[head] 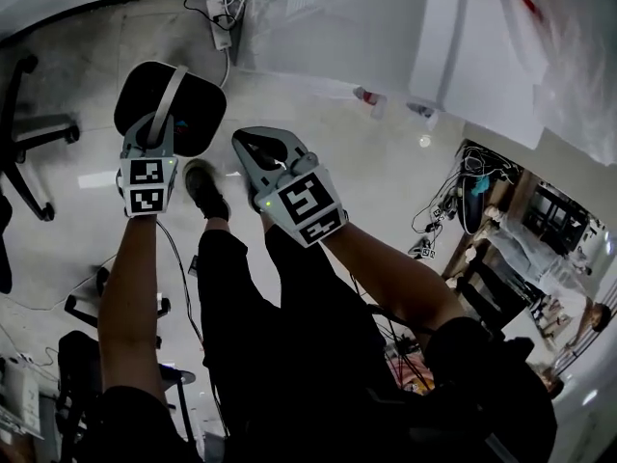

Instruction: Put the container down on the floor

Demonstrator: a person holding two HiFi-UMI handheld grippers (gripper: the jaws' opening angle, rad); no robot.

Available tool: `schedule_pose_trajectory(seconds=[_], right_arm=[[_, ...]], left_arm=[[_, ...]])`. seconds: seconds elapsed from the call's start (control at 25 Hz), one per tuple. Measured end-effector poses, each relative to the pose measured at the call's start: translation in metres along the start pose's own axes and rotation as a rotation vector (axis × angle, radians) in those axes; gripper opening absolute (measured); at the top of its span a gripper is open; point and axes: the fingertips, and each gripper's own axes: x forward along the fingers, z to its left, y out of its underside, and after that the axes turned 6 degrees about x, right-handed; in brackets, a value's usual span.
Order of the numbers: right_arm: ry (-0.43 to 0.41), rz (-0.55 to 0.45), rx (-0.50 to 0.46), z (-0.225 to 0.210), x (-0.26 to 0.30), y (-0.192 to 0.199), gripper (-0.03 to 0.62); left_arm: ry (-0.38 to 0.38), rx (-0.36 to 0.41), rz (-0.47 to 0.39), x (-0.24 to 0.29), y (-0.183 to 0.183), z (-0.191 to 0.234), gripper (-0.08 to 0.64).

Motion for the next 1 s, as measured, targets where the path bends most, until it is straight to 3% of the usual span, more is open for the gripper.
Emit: schedule_pose_trajectory(seconds=[0.52, 0.72, 1.0], right_arm=[[0.002, 0.029, 0.032, -0.011, 0.03, 0.05, 0.005], [0.003, 0.062, 0.04, -0.014, 0.032, 0.075, 0.006], [0.008, 0.069, 0.05, -0.009, 0.036, 0.082, 0.006]], left_arm=[[-0.016, -0.009, 0.038, 0.059, 0.049, 0.015, 0.06], [-0.041, -0.05, 0.032, 0.063, 0.061, 0.027, 0.06], [-0.052, -0.016, 0.057, 0.053, 0.083, 0.027, 0.064]])
